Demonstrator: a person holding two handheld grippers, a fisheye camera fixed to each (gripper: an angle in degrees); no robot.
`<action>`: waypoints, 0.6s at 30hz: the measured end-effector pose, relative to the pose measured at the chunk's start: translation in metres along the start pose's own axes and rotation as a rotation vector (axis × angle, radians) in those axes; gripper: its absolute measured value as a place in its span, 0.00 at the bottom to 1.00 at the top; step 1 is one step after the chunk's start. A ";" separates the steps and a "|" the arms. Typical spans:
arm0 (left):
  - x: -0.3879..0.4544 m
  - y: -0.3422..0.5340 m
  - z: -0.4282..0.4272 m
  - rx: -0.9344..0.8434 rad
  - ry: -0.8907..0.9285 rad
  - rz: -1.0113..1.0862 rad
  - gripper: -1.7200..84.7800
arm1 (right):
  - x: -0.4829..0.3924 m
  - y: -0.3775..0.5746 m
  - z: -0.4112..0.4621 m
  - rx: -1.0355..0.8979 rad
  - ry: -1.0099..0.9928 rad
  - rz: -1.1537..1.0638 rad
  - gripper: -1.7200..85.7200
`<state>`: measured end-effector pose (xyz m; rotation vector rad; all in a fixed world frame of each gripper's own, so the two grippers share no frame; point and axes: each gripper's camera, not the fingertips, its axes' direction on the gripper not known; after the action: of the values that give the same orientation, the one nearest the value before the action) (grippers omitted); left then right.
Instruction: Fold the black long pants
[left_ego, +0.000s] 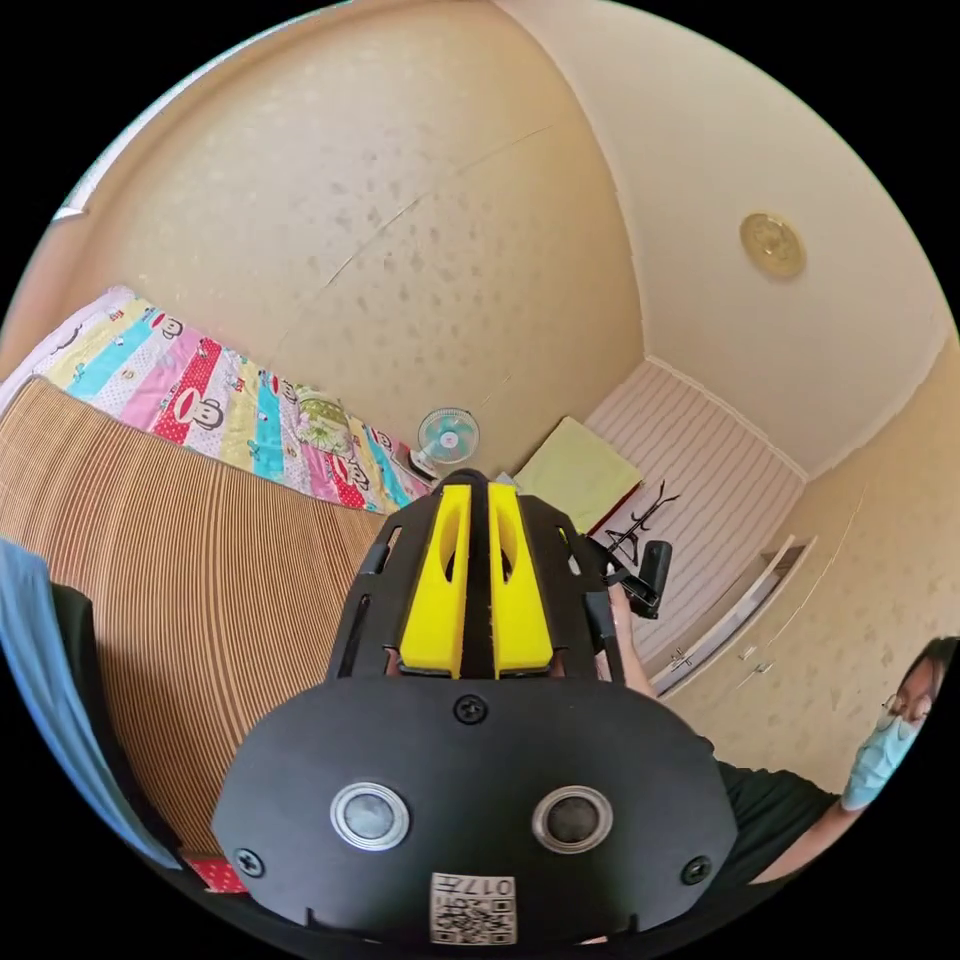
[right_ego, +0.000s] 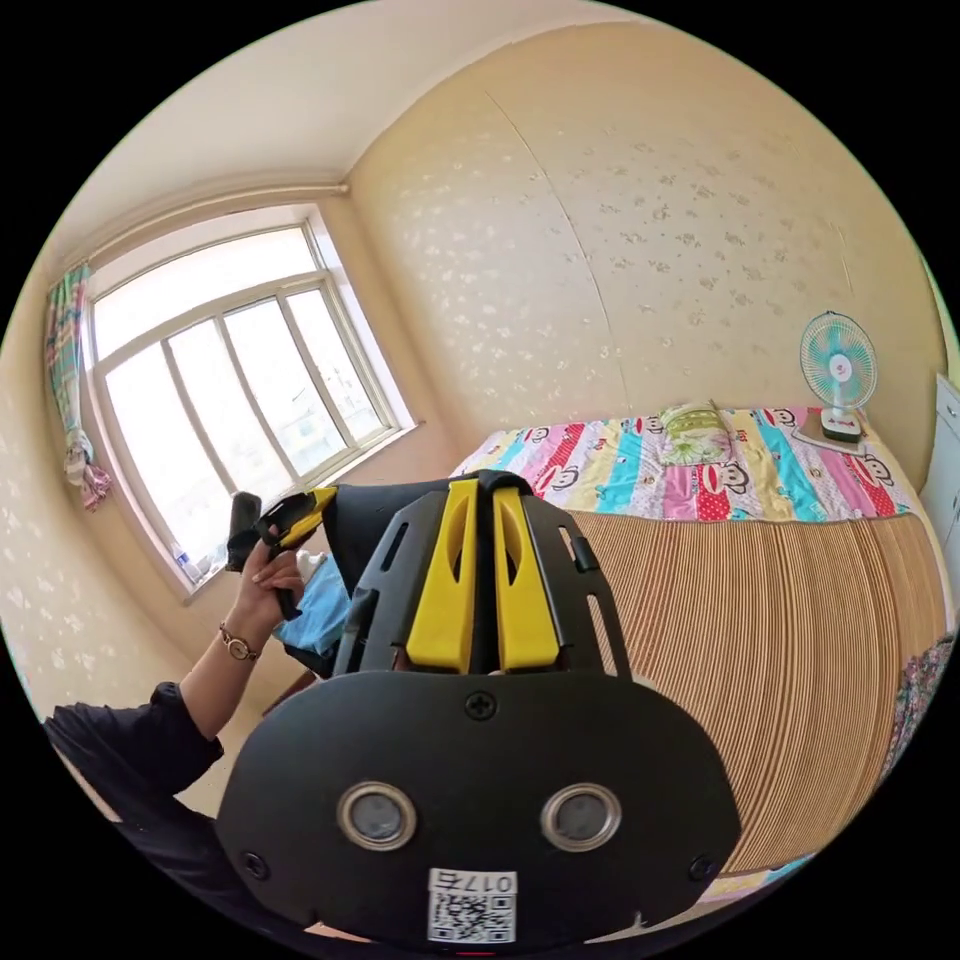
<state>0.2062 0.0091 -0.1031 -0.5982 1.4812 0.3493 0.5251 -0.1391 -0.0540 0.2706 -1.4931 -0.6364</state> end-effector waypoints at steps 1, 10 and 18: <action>-0.015 0.003 0.012 -0.046 -0.021 0.009 0.06 | 0.007 0.006 0.018 -0.011 0.031 -0.021 0.04; -0.092 0.234 -0.002 -0.310 0.111 0.039 0.06 | 0.039 0.234 0.021 -0.126 -0.302 -0.069 0.05; -0.121 0.385 0.002 -0.596 -0.221 -0.203 0.13 | 0.044 0.394 0.044 -0.545 -0.159 0.221 0.09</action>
<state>-0.0198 0.3387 -0.0449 -1.1363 1.0830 0.6834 0.5687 0.1653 0.1994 -0.3663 -1.4140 -0.8695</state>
